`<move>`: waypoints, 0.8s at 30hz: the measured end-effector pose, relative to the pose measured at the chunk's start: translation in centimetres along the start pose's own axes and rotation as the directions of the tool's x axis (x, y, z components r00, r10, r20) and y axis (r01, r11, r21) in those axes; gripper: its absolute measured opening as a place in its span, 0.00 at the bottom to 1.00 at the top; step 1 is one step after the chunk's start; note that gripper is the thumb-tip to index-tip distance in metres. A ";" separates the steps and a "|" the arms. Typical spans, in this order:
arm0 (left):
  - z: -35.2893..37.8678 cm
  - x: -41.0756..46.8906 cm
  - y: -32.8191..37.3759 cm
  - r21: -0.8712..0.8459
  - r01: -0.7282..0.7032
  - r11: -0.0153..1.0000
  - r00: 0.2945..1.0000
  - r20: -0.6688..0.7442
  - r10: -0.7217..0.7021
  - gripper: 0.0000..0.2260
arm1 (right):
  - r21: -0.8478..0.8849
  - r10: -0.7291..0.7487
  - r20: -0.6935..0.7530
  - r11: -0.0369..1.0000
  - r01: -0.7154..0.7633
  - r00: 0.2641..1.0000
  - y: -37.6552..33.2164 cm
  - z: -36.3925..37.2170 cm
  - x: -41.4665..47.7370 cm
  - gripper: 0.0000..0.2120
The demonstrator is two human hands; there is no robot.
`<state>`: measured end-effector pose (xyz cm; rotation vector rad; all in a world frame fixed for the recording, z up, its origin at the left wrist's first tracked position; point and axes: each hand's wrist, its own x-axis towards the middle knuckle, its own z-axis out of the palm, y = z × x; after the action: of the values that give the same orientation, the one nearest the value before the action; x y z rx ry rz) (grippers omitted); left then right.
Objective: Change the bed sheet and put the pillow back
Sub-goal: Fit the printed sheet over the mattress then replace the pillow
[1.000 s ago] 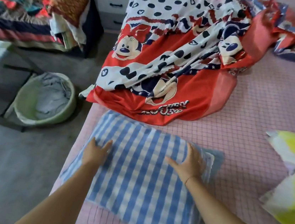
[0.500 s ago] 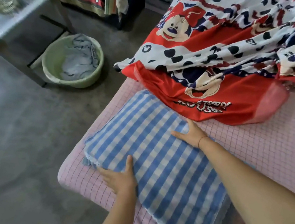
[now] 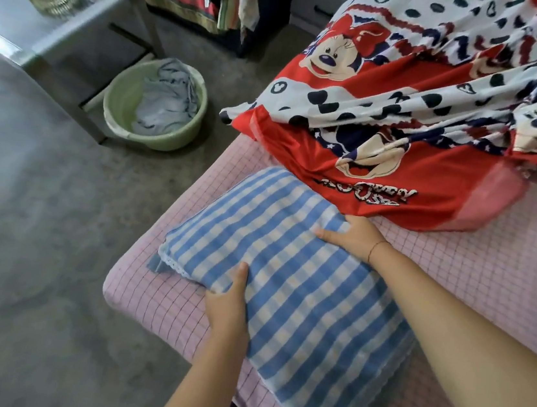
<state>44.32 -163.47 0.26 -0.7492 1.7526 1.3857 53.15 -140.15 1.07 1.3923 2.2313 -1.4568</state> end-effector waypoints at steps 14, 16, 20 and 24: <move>14.3 -12.8 0.2 0.268 -0.290 0.919 0.880 0.452 0.146 0.36 | 0.395 0.260 -0.409 0.914 -0.087 0.875 8.7 -16.4 -15.1 0.20; 16.8 -15.0 -0.5 0.318 -0.334 0.887 0.846 0.517 0.133 0.37 | 0.447 0.309 -0.472 0.891 -0.077 0.826 10.6 -18.4 -18.2 0.18; 21.4 -19.8 -2.6 0.326 -0.450 0.832 0.739 0.658 0.142 0.35 | 0.556 0.399 -0.583 0.831 -0.011 0.708 14.1 -21.2 -24.7 0.12; 25.4 -25.1 -5.5 0.377 -0.580 0.722 0.640 0.759 0.117 0.32 | 0.695 0.550 -0.618 0.717 0.063 0.562 18.0 -22.0 -30.8 0.13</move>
<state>67.54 -140.35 15.64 0.4994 1.5824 1.0267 91.66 -140.19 17.61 3.0132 1.6476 -1.8049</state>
